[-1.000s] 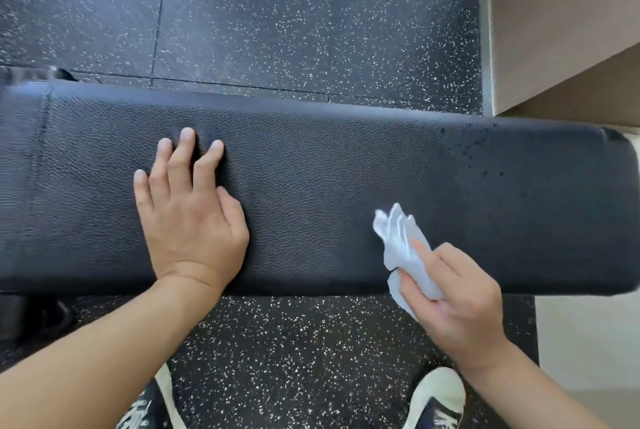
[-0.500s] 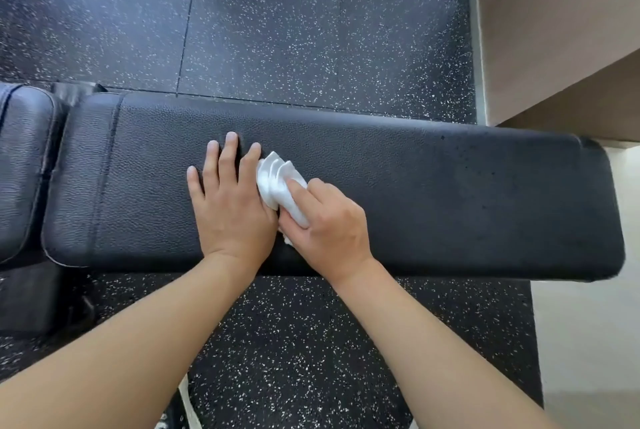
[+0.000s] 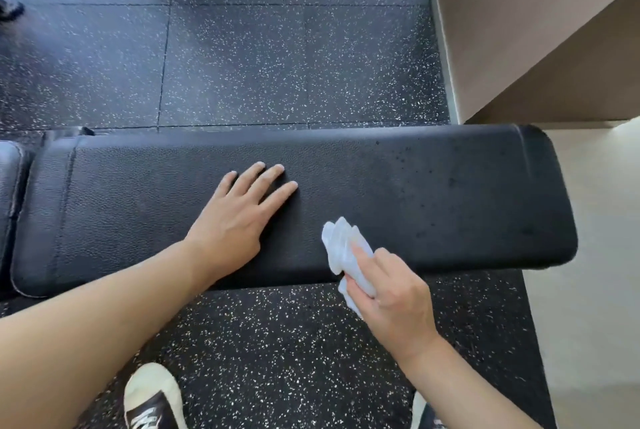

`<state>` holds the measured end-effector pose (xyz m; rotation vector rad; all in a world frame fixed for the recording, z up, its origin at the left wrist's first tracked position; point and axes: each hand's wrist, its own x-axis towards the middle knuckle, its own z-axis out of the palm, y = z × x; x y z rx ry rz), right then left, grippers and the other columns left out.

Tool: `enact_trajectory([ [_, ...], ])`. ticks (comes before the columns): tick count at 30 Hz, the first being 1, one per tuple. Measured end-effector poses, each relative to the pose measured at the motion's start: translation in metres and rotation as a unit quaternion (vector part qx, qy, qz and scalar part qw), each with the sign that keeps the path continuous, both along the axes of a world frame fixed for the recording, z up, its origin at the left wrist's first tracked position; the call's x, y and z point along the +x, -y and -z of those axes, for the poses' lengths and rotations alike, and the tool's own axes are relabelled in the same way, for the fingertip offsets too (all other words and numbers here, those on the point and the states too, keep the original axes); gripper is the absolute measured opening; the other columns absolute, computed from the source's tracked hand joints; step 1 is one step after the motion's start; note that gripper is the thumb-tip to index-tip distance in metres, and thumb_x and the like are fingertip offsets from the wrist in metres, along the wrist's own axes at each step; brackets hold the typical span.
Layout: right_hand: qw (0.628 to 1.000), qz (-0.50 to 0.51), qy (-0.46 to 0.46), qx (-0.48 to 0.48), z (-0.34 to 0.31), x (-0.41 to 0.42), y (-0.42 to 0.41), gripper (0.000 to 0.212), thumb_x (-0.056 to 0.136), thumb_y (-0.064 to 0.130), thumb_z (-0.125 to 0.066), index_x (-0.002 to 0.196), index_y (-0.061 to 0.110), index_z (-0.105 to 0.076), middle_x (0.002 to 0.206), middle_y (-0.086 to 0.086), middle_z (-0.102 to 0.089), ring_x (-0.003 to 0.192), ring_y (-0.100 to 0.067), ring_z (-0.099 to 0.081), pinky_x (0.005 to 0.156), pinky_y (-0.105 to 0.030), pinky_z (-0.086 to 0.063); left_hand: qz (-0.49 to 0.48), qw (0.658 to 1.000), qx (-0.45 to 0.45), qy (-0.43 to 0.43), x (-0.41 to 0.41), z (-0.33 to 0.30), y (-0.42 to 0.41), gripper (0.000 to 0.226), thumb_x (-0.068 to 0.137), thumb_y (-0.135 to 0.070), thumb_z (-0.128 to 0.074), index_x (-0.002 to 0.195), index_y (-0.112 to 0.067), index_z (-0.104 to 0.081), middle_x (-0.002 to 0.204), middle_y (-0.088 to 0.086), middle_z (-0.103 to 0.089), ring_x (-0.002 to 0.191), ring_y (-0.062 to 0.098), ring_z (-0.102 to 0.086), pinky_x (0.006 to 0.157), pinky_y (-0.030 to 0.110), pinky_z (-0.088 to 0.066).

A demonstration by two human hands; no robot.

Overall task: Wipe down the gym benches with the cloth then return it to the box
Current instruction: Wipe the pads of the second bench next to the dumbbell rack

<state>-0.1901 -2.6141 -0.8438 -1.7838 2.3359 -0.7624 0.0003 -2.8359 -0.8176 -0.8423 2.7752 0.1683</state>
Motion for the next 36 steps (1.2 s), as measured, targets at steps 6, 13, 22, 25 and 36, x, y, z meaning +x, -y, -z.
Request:
enact_trajectory([
  [6, 0.999, 0.024, 0.04, 0.017, -0.001, 0.012, 0.005, 0.044, 0.083, 0.031, -0.066, 0.126, 0.022, -0.071, 0.082, 0.009, -0.047, 0.067, -0.012, -0.044, 0.051, -0.028, -0.046, -0.124, 0.986, 0.013, -0.111, -0.088, 0.001, 0.012, 0.06, 0.095, -0.015, -0.053, 0.154, -0.016, -0.045, 0.163, 0.006, -0.041, 0.15, 0.033, -0.035, 0.121, 0.057, -0.028],
  [13, 0.997, 0.072, -0.02, -0.02, 0.003, -0.068, 0.03, 0.043, 0.087, 0.031, -0.066, 0.13, 0.025, -0.071, 0.078, 0.006, -0.046, 0.064, -0.015, -0.045, 0.049, -0.028, -0.044, -0.288, 0.94, -0.037, -0.179, -0.129, 0.032, -0.019, 0.058, 0.099, -0.03, -0.041, 0.156, -0.019, -0.042, 0.163, 0.003, -0.04, 0.156, 0.028, -0.028, 0.128, 0.057, -0.014],
  [22, 0.99, 0.129, -0.03, -0.048, 0.011, -0.101, 0.137, 0.034, 0.085, 0.032, -0.066, 0.114, 0.018, -0.076, 0.081, -0.001, -0.058, 0.065, -0.023, -0.055, 0.05, -0.033, -0.045, -0.297, 0.936, -0.047, -0.181, -0.132, 0.036, -0.019, 0.061, 0.094, -0.031, -0.038, 0.153, -0.019, -0.045, 0.162, 0.004, -0.042, 0.155, 0.028, -0.028, 0.128, 0.056, -0.014],
  [25, 0.99, 0.139, 0.005, -0.022, 0.004, -0.093, 0.194, 0.024, 0.083, 0.028, -0.073, 0.104, 0.016, -0.075, 0.086, -0.003, -0.062, 0.07, -0.026, -0.059, 0.053, -0.033, -0.038, -0.298, 0.937, -0.048, -0.178, -0.132, 0.037, -0.018, 0.062, 0.093, -0.031, -0.038, 0.153, -0.019, -0.045, 0.162, 0.004, -0.042, 0.155, 0.028, -0.028, 0.128, 0.056, -0.014],
  [36, 0.997, 0.031, -0.018, -0.07, 0.007, -0.1, 0.185, 0.031, 0.083, 0.033, -0.076, 0.109, 0.017, -0.073, 0.087, -0.001, -0.06, 0.074, -0.026, -0.061, 0.06, -0.039, -0.05, -0.286, 0.939, -0.063, -0.181, -0.132, 0.039, -0.016, 0.063, 0.09, -0.029, -0.042, 0.151, -0.014, -0.048, 0.158, 0.008, -0.047, 0.153, 0.033, -0.034, 0.126, 0.06, -0.018],
])
